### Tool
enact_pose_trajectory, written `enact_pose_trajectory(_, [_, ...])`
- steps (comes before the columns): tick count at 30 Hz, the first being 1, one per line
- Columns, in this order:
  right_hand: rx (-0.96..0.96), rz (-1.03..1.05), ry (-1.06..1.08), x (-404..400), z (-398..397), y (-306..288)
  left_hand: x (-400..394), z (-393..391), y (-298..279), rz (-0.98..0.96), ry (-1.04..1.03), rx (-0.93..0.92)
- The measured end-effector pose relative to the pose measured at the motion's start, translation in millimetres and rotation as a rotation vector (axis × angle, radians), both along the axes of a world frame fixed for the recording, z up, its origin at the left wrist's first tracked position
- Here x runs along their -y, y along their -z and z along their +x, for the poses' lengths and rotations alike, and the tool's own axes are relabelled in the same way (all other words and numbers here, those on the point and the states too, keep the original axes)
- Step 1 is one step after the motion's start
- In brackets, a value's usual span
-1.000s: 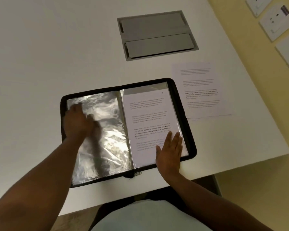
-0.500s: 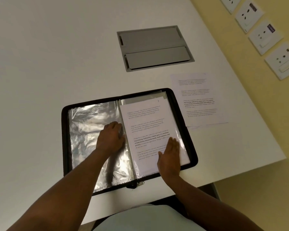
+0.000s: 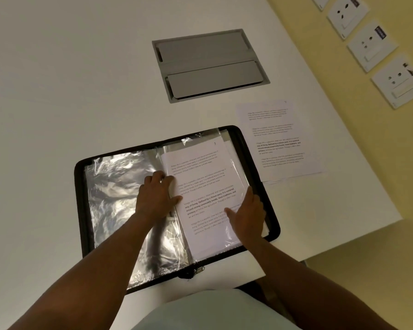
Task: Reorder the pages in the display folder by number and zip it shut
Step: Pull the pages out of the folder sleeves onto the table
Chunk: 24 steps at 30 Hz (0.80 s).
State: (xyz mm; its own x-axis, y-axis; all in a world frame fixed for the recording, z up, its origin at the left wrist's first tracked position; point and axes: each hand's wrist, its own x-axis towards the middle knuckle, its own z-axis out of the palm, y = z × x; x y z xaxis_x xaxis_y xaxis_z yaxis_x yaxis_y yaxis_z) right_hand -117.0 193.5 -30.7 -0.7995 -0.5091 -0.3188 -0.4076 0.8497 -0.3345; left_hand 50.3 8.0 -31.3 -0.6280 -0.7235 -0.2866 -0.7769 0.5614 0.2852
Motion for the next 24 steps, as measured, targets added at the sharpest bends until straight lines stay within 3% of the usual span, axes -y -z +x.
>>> enact_pose_trajectory(9, [0.199,0.016,-0.082,37,-36,-5,8,-7,-1,0.050,-0.067,-0.048])
enact_pose_trajectory(15, [0.338,0.101,-0.117,58,-47,-8,55,-41,-10,0.082,-0.146,-0.069])
enact_pose_trajectory(19, [0.304,0.062,-0.125,69,-53,-6,84,-65,-15,0.081,-0.101,0.006])
enact_pose_trajectory(24, [0.221,-0.065,-0.092,88,-66,-11,102,-78,-17,0.060,-0.123,-0.176])
